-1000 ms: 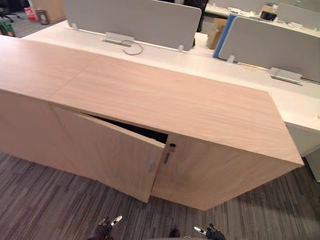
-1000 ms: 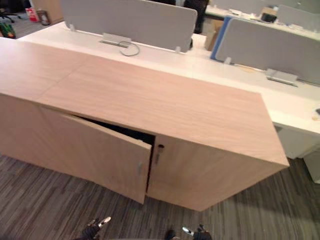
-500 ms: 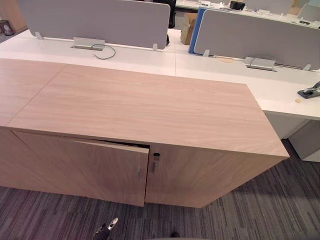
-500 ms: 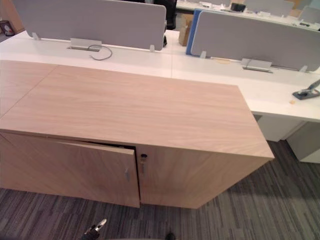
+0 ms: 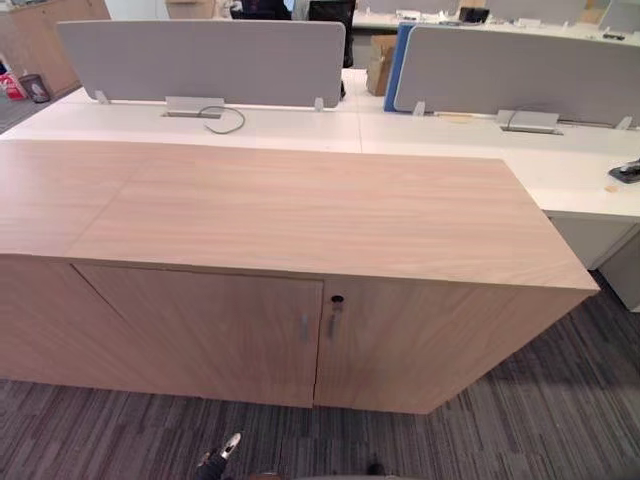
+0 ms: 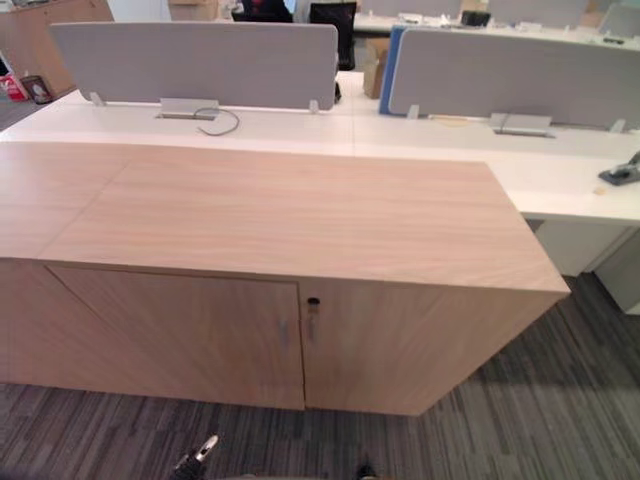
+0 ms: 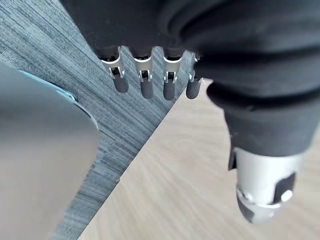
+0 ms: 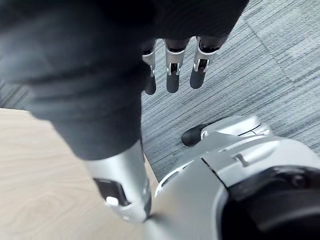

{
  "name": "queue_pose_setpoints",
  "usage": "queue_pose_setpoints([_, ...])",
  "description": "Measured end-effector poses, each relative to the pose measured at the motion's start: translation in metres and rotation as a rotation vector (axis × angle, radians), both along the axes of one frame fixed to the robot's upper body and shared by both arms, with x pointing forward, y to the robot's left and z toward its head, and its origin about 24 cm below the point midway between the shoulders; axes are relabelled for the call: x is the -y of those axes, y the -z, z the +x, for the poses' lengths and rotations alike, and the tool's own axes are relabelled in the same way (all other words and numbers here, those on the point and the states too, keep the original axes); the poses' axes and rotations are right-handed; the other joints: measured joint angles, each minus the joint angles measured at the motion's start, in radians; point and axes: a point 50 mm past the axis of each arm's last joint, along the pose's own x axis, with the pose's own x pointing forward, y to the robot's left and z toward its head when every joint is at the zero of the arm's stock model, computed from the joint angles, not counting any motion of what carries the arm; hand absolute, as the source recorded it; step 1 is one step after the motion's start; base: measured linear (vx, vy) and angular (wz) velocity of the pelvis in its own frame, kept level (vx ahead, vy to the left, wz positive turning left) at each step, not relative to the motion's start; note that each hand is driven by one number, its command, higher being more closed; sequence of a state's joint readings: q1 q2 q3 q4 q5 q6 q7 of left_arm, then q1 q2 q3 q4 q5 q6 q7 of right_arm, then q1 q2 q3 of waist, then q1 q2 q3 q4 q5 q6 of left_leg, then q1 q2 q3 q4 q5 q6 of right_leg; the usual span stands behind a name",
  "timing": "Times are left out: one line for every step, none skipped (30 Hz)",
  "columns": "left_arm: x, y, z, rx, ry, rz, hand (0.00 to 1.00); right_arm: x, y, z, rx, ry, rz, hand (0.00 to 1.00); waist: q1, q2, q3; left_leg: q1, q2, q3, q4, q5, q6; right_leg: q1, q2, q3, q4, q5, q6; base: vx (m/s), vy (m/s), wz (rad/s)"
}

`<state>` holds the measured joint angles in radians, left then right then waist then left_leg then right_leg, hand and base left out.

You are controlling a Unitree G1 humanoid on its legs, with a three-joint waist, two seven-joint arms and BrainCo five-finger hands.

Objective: Walk over to the cabinet, pick up the folder, carry it to the office cabinet, place the folder inside the office cabinet, then close the office cabinet door

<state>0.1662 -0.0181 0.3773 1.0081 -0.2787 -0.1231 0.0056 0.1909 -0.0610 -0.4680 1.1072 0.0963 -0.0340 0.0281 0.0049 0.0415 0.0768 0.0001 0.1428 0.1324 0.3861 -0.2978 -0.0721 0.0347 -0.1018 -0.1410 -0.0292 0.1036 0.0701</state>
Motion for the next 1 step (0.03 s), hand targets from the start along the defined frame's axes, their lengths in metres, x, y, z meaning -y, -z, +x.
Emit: queue_pose_setpoints([-0.0022,0.0005,-0.0064,-0.013,-0.014,0.005,0.0,-0.0017,0.0001,0.0004,-0.001,-0.019,0.0,0.0,0.002,-0.002,-0.009,0.021,-0.013,0.017,-0.033,0.013,0.004,0.0,-0.01,0.01,-0.004,0.001,0.001,0.03,0.087,-0.15])
